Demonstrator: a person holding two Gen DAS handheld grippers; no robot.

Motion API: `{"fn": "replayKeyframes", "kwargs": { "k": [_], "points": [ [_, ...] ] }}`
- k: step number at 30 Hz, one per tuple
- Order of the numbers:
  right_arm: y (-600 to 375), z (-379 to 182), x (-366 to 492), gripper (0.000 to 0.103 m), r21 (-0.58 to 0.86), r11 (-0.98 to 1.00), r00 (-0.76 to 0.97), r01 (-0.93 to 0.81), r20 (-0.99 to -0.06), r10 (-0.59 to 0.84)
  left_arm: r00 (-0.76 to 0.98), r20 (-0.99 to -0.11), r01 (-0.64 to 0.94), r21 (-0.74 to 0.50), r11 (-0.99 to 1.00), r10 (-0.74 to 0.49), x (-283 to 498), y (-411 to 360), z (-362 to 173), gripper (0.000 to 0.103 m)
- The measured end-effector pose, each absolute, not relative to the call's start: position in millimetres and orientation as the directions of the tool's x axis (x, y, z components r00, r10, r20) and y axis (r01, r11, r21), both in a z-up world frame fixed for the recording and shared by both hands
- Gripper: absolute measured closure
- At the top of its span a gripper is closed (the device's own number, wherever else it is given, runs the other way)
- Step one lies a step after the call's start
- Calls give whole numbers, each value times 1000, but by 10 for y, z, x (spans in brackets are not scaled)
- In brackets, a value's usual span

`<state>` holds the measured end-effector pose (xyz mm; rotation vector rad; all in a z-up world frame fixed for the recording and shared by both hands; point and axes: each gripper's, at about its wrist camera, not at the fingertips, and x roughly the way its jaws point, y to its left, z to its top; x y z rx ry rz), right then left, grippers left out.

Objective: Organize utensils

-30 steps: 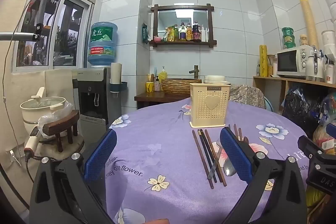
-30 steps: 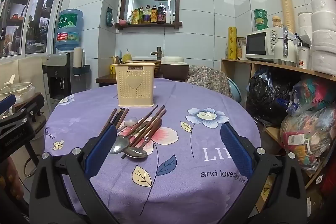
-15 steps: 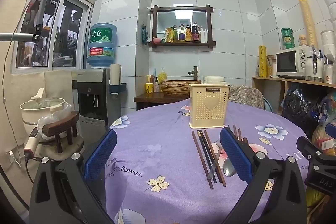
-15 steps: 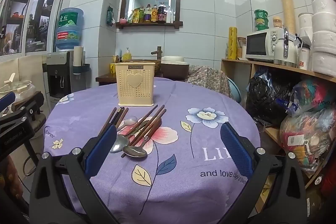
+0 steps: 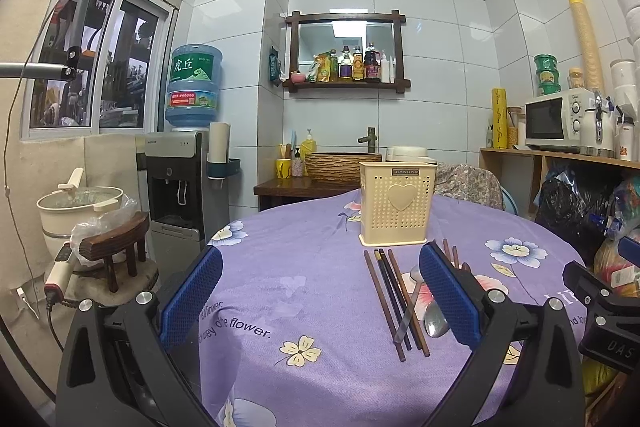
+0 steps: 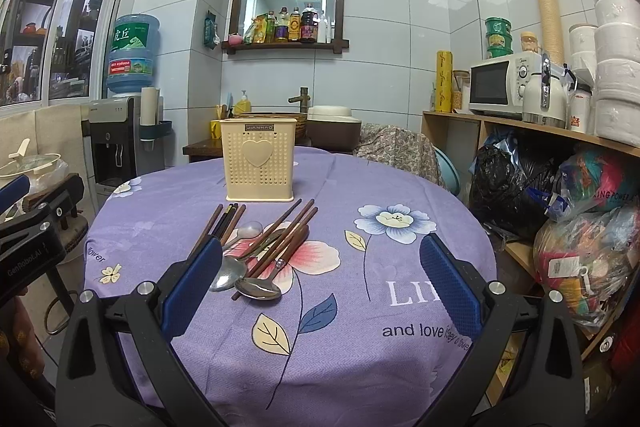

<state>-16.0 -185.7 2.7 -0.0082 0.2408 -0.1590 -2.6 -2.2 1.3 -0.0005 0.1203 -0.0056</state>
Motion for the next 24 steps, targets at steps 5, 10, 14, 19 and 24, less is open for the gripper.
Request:
{"fn": "replayKeyframes", "kwargs": {
  "k": [5,10,14,19,24],
  "points": [
    [-1859,29,-155,5,-28,987,958,156,-237,-158,993,-120,5,0,1000,-5,-24,-27,31,5],
    [-1859,31,-155,5,-28,987,958,157,-237,-159,993,-120,6,1,1000,-5,-32,-30,30,5],
    [-1860,26,-156,5,-27,987,958,155,-241,-157,993,-120,6,1,1000,-6,-33,-30,31,5],
    [-1850,1,-168,5,-27,988,957,154,-245,-156,993,-120,6,2,1000,-6,-34,-31,28,5],
    [-1850,-5,-169,5,-27,988,957,153,-246,-155,993,-120,6,3,1000,-6,-32,-29,32,5]
  ]
}}
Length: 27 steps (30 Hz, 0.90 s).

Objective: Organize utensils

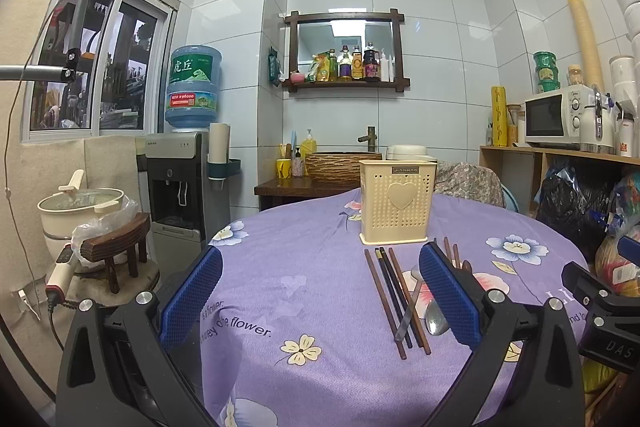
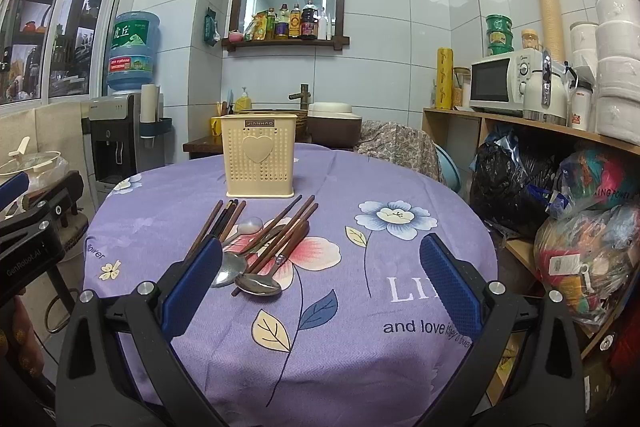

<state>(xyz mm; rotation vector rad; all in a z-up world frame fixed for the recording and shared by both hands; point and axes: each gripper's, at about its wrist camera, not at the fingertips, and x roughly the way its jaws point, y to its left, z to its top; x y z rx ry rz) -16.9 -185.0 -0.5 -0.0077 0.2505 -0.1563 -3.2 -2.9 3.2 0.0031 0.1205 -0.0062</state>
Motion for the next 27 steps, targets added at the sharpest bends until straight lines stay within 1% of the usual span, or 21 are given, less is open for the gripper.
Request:
{"fn": "replayKeyframes", "kwargs": {
  "k": [27],
  "points": [
    [-1868,-40,-149,5,-23,988,955,151,-255,-152,993,-121,7,8,1000,-6,-37,-55,41,5]
  ]
}}
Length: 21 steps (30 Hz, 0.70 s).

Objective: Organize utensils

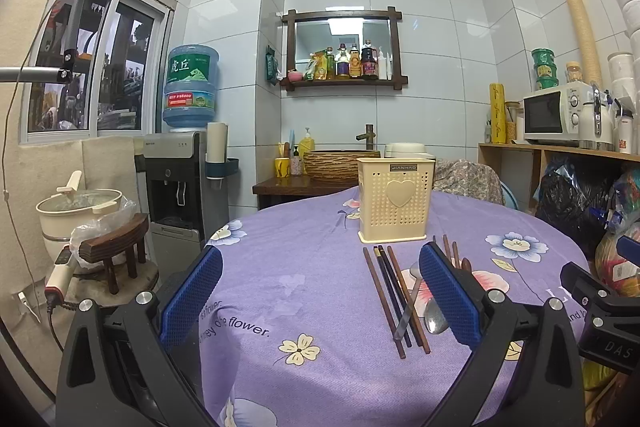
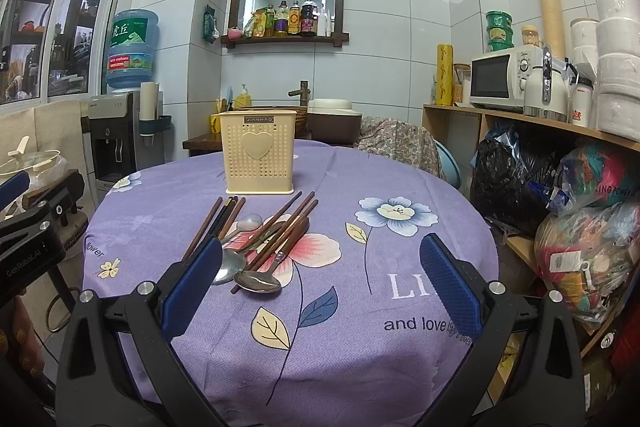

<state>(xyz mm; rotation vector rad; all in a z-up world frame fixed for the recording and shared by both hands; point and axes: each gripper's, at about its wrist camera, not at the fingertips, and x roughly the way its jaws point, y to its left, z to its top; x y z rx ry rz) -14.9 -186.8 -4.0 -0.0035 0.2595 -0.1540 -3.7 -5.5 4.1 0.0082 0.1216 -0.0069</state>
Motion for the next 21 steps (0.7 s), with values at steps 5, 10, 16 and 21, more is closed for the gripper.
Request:
{"fn": "replayKeyframes", "kwargs": {
  "k": [5,10,16,21],
  "points": [
    [-1867,-44,-175,5,-25,988,956,153,-249,-155,993,-115,7,12,1000,-5,-40,-66,35,5],
    [-1865,-41,-180,5,-25,988,956,154,-251,-155,992,-123,9,15,1000,-8,-23,-93,29,5],
    [-1876,-16,-159,5,-24,988,952,154,-263,-154,992,-129,12,18,1000,-10,-7,-98,15,5],
    [-1884,-22,-146,5,-24,988,949,153,-275,-154,990,-140,14,20,1000,-11,24,-89,0,5]
  ]
}}
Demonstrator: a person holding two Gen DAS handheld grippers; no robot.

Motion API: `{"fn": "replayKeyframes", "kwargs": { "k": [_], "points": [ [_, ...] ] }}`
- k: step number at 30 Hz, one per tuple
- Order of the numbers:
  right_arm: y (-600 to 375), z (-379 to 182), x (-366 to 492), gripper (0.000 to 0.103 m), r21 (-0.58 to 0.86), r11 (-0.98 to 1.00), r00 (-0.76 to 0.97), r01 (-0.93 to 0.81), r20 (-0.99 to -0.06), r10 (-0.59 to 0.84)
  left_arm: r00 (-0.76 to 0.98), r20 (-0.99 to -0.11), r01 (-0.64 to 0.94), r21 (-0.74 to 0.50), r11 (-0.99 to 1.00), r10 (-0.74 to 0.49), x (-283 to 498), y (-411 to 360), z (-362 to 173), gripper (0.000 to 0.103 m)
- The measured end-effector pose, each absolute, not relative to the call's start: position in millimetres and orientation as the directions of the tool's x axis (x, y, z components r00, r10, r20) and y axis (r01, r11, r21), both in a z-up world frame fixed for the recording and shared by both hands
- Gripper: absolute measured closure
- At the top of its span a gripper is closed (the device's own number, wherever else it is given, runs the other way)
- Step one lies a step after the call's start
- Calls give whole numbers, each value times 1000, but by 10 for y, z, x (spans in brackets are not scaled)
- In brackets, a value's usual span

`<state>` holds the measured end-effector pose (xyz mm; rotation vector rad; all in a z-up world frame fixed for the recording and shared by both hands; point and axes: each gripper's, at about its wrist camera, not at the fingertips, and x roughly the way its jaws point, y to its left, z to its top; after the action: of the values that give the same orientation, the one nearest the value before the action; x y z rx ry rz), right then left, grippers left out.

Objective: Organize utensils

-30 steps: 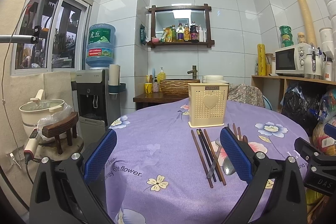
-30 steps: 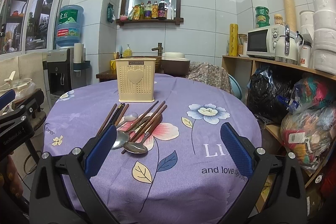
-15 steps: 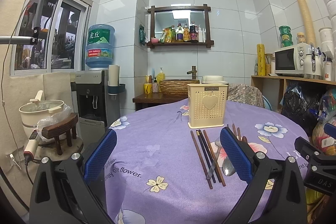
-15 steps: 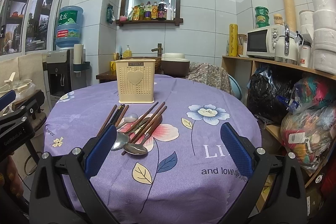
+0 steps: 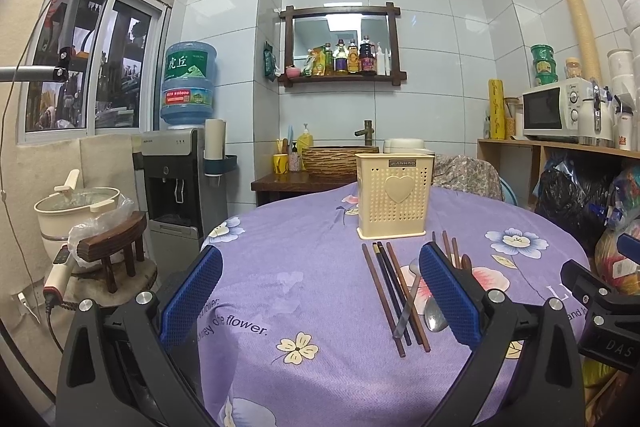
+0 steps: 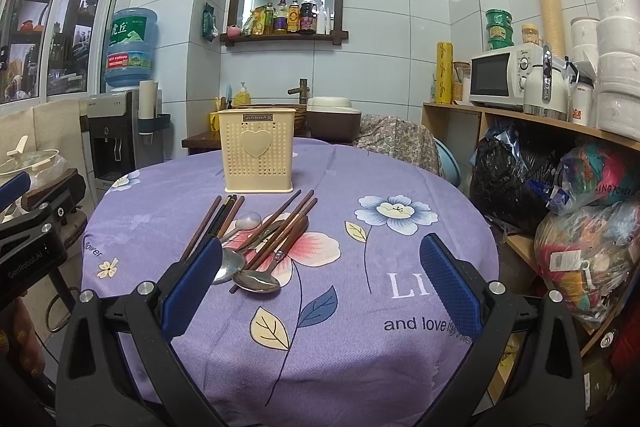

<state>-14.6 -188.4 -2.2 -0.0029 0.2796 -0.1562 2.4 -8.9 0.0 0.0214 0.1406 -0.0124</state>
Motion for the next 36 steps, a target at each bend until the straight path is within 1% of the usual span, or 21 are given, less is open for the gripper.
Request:
{"fn": "replayKeyframes", "kwargs": {
  "k": [6,9,11,15,20,23,26,29,31,32,34,36],
  "points": [
    [-1895,-33,-80,5,-21,988,944,152,-294,-151,988,-157,14,33,999,-8,62,-100,-11,5],
    [-1905,-55,-29,5,-21,988,938,153,-312,-152,983,-183,15,40,999,-8,116,-107,-39,5],
    [-1918,-75,46,5,-18,991,930,135,-342,-133,978,-208,16,40,999,-7,171,-104,-51,5],
    [-1981,-101,270,5,-13,993,907,120,-405,-115,952,-303,54,16,998,-46,395,-65,-73,5],
    [-2029,-106,557,5,-56,993,891,105,-437,-119,893,-444,88,18,996,-71,761,-34,-163,5],
    [-2078,-118,804,5,-51,995,868,88,-487,-101,840,-526,139,-24,990,-131,983,-9,-221,5],
    [-2148,-133,1071,5,-25,996,839,87,-537,-87,793,-585,161,-67,985,-170,1208,14,-255,5],
    [-2239,-157,1376,11,26,995,804,99,-592,-64,748,-647,151,-56,987,-151,1489,17,-263,5],
    [-2287,-181,1587,22,68,992,775,105,-631,-38,718,-683,156,-23,988,-129,1684,-19,-270,5],
    [-2307,-194,1677,24,92,990,763,109,-646,-24,709,-693,162,-13,987,-126,1760,-37,-265,5],
    [-2318,-223,1832,32,128,985,736,113,-677,4,693,-708,179,-8,984,-131,1865,-86,-255,5],
    [-2316,-271,1966,38,160,981,714,112,-699,33,697,-705,179,-5,984,-131,1917,-112,-234,5]
  ]
}}
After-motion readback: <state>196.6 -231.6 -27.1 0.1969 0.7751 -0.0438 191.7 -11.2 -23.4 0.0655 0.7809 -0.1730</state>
